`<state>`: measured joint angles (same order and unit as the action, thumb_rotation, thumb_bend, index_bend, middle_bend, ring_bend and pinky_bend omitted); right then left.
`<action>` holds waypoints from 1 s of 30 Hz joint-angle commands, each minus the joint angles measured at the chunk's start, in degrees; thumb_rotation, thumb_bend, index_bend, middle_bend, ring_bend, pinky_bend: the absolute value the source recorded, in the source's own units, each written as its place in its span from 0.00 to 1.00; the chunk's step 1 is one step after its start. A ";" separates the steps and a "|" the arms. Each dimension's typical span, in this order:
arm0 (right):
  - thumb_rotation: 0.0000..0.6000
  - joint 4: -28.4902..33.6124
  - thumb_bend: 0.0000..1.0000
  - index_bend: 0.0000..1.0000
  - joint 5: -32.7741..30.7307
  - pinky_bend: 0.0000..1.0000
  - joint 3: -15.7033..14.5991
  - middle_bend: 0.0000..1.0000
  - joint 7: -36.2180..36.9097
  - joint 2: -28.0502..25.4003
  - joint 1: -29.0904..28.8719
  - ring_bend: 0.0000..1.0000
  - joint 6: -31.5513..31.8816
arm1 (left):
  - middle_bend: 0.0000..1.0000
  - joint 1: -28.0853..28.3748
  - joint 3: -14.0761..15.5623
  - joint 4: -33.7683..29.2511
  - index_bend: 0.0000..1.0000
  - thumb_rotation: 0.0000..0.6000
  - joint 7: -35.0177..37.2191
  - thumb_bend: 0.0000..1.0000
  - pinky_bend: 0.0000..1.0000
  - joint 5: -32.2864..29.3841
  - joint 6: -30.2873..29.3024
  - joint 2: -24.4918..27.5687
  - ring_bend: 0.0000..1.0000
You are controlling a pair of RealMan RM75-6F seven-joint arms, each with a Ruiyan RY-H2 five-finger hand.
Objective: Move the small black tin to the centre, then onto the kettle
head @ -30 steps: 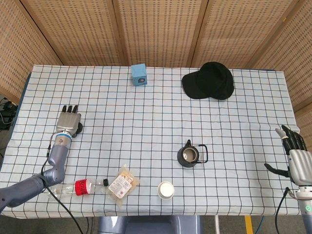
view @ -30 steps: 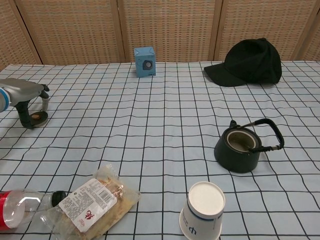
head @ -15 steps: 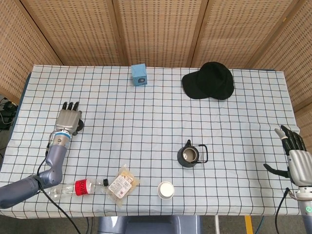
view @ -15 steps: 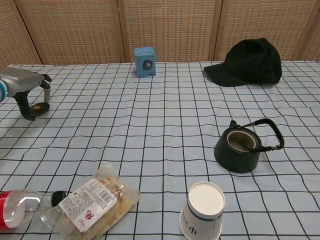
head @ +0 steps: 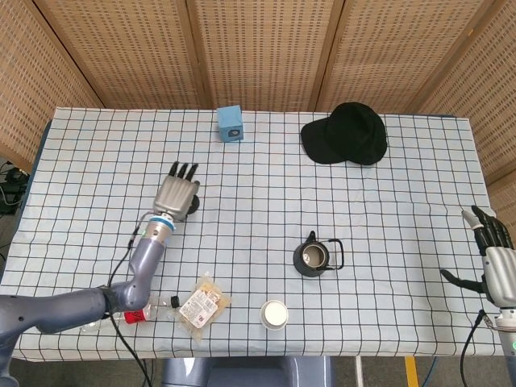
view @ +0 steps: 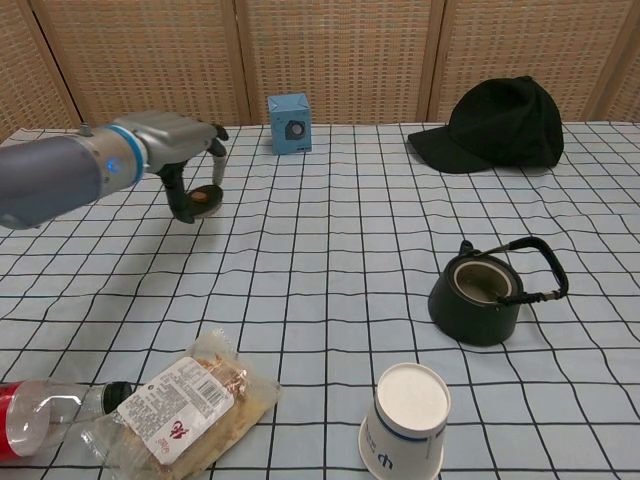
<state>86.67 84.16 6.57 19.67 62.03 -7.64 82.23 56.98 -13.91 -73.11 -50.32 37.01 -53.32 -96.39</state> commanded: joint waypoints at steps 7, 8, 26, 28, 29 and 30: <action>1.00 -0.53 0.20 0.07 -0.55 0.00 0.02 0.00 -0.23 0.21 0.24 0.00 -0.06 | 0.00 7.93 -1.88 8.27 0.48 1.00 -3.87 0.27 0.00 -3.57 1.71 -10.99 0.00; 1.00 -0.60 0.20 0.07 -0.66 0.00 0.03 0.00 -0.17 0.19 0.26 0.00 -0.11 | 0.00 8.42 -1.99 9.18 0.48 1.00 -3.96 0.27 0.00 -3.79 1.96 -11.78 0.00; 1.00 -0.02 0.20 0.07 0.81 0.00 -0.49 0.00 -1.49 0.23 0.59 0.00 0.88 | 0.00 6.89 -2.01 5.73 0.00 1.00 -0.99 0.09 0.00 -2.14 -1.74 -10.20 0.00; 1.00 0.20 0.20 0.07 1.09 0.00 -0.64 0.00 -1.91 0.24 0.65 0.00 1.04 | 0.00 5.38 -1.53 2.64 0.00 1.00 0.16 0.09 0.00 -1.17 -2.98 -8.08 0.00; 1.00 0.32 0.20 0.07 1.24 0.00 -0.72 0.00 -2.17 0.24 0.68 0.00 1.12 | 0.00 4.12 -1.07 0.14 0.00 1.00 1.25 0.09 0.00 -0.27 -3.90 -6.42 0.00; 1.00 0.40 0.20 0.07 1.36 0.00 -0.79 0.00 -2.33 0.23 0.69 0.00 1.16 | 0.00 3.01 -0.62 -1.94 0.00 1.00 2.18 0.09 0.00 0.62 -4.78 -5.00 0.00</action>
<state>86.99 85.43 5.85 17.45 62.26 -6.97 83.33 62.78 -15.66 -70.29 -50.33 35.61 -55.81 -104.97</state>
